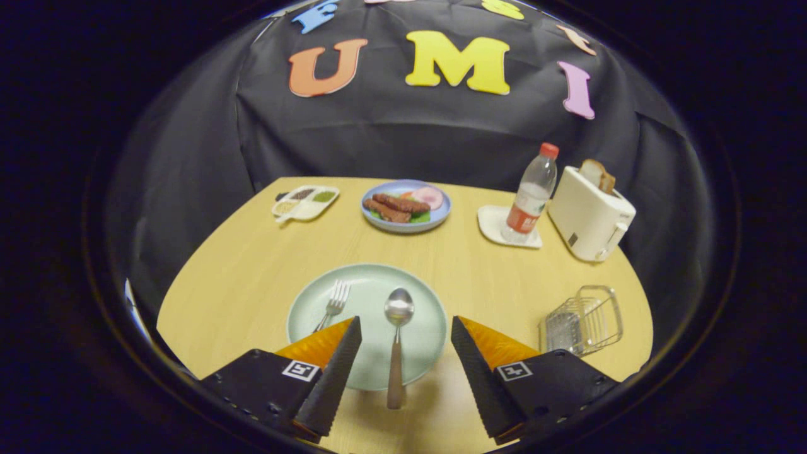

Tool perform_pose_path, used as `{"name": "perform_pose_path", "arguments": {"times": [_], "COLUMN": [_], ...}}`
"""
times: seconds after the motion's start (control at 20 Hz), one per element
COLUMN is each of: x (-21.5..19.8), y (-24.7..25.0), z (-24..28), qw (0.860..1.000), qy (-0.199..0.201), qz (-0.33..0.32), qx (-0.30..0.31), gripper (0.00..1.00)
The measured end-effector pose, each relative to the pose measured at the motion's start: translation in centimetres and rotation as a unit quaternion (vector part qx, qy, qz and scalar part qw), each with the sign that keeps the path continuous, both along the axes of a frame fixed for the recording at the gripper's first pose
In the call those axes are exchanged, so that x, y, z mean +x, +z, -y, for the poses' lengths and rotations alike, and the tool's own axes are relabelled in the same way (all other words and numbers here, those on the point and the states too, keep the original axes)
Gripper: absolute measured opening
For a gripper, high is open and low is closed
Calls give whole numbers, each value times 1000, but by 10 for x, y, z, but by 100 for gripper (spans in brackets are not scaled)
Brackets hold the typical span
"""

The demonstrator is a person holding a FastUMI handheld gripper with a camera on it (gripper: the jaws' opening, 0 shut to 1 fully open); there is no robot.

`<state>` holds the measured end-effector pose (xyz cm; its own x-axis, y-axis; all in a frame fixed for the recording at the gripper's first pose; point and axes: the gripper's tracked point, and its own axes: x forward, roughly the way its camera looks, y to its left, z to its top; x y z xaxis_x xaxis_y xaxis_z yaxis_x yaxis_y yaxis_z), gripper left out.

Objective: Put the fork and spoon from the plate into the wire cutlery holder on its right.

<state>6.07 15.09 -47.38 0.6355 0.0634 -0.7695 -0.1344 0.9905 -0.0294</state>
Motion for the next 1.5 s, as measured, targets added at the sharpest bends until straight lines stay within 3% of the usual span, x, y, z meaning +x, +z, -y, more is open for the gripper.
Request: {"name": "perform_pose_path", "arguments": {"times": [0.15, 0.2, 0.5, 0.6, 0.65, 0.95, 1.15, 1.5], "x": [-2, 0, -6, -5, -4, -12, -15, -10], "y": [-36, -43, -77, -77, -72, -58, -33, 35], "z": [-9, -11, -8, -6, -6, -5, 6, 56], "qw": [999, 998, 992, 992, 992, 992, 990, 995], "qy": [-8, -6, -43, -54, -53, -38, -34, -8], "qz": [-50, -58, -116, -116, -114, -121, -131, -86], "qx": [11, 7, 12, 11, 11, 20, 39, 42], "gripper": [78, 69, 41, 27, 11, 2, 2, 2]}}
